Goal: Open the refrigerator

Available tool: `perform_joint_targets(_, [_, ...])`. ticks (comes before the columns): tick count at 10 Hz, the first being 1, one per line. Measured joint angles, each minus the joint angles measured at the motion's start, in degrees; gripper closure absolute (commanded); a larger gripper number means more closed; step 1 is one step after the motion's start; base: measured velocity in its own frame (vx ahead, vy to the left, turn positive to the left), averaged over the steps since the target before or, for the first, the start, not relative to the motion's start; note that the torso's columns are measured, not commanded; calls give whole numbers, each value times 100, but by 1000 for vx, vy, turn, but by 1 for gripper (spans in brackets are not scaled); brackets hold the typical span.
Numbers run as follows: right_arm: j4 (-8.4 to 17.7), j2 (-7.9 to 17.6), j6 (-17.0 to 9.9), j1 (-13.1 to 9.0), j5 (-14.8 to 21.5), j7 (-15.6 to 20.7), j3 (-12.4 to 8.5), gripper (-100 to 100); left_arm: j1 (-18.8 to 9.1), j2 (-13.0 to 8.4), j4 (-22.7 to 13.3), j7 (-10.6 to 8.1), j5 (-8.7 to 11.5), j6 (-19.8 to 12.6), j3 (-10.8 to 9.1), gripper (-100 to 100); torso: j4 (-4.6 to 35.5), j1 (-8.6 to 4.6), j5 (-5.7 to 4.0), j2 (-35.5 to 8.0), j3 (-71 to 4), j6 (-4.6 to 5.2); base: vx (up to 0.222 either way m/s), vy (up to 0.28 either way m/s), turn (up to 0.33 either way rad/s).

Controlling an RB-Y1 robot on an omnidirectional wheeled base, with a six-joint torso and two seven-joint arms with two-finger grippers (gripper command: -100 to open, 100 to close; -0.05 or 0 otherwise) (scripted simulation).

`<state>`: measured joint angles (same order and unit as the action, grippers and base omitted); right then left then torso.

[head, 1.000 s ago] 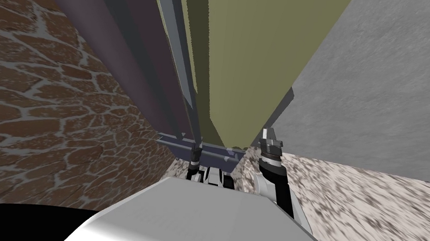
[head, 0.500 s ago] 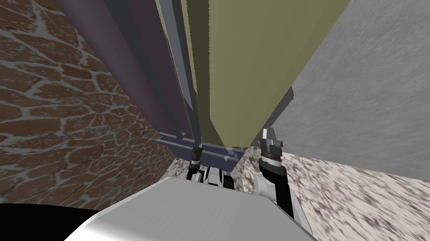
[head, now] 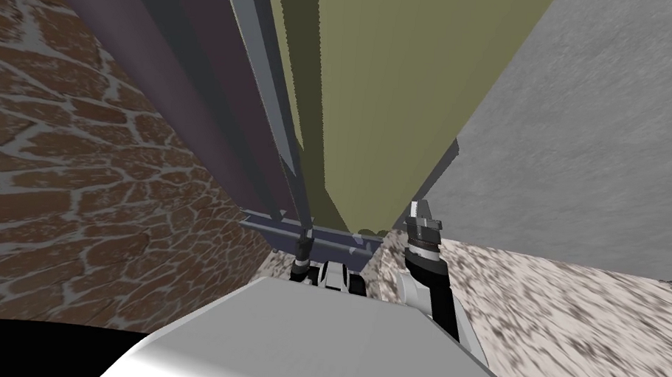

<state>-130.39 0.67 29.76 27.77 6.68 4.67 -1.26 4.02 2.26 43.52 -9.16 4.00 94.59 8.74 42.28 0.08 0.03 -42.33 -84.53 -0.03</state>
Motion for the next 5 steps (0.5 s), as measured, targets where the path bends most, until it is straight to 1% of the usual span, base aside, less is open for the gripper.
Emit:
perform_joint_targets(1, [0,0,0,0,0,0,0,0,4,1,-11,0,-1,26,0,100,2,-1,-1,-1,0,3,-80,-140,201])
perform_joint_targets(2, [0,-2,0,0,0,0,1,0,39,18,102,65,48,-58,-31,100,15,-37,-15,-39,17,-15,-104,-165,137])
perform_joint_targets(3, [0,-2,0,-1,0,0,1,0,62,1,171,111,101,-125,-80,100,25,-40,-18,-56,29,0,-95,-144,119])
perform_joint_targets(4, [0,-2,0,-1,0,0,1,0,122,-2,289,157,146,-207,-115,100,33,-40,-20,-53,24,7,-106,-207,168])
perform_joint_targets(5, [0,-2,0,-1,0,0,2,0,224,-23,497,201,197,-342,-149,100,42,-60,-31,-51,19,7,-144,-223,189])
